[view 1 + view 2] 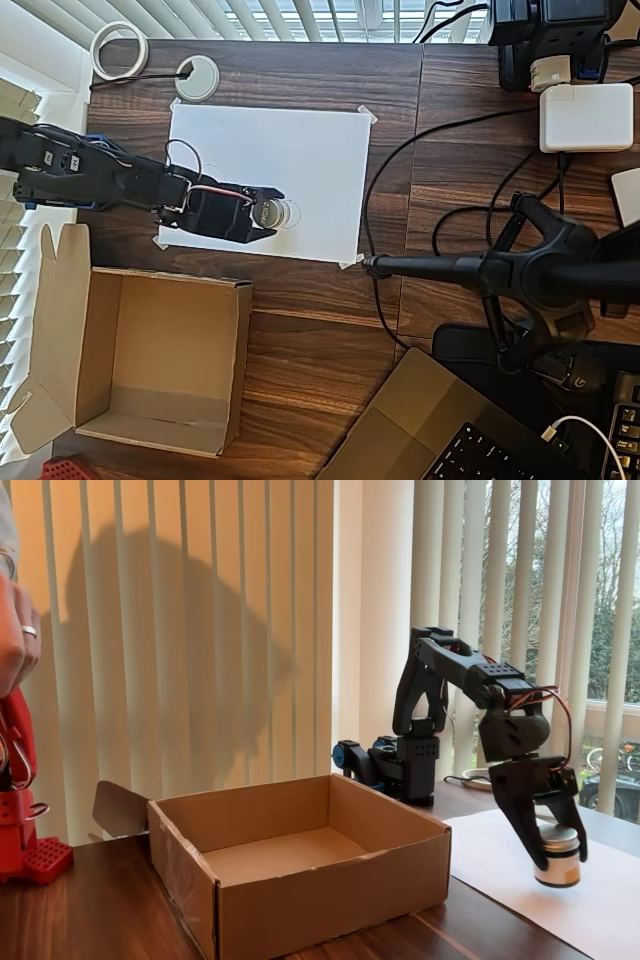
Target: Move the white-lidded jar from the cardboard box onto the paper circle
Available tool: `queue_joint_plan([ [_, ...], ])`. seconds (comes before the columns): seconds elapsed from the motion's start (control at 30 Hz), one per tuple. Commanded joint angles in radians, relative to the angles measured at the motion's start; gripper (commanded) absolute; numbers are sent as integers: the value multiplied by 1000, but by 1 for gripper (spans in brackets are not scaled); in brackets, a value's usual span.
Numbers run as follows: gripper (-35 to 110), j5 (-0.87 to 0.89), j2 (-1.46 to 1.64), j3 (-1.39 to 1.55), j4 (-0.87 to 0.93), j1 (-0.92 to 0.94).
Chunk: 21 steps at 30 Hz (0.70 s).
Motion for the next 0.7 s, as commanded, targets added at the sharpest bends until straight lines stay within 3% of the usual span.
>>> queue_joint_plan([
  [0.0, 1, 20, 18, -101, -29, -12],
  [0.67, 0, -117, 64, -28, 0, 6],
])
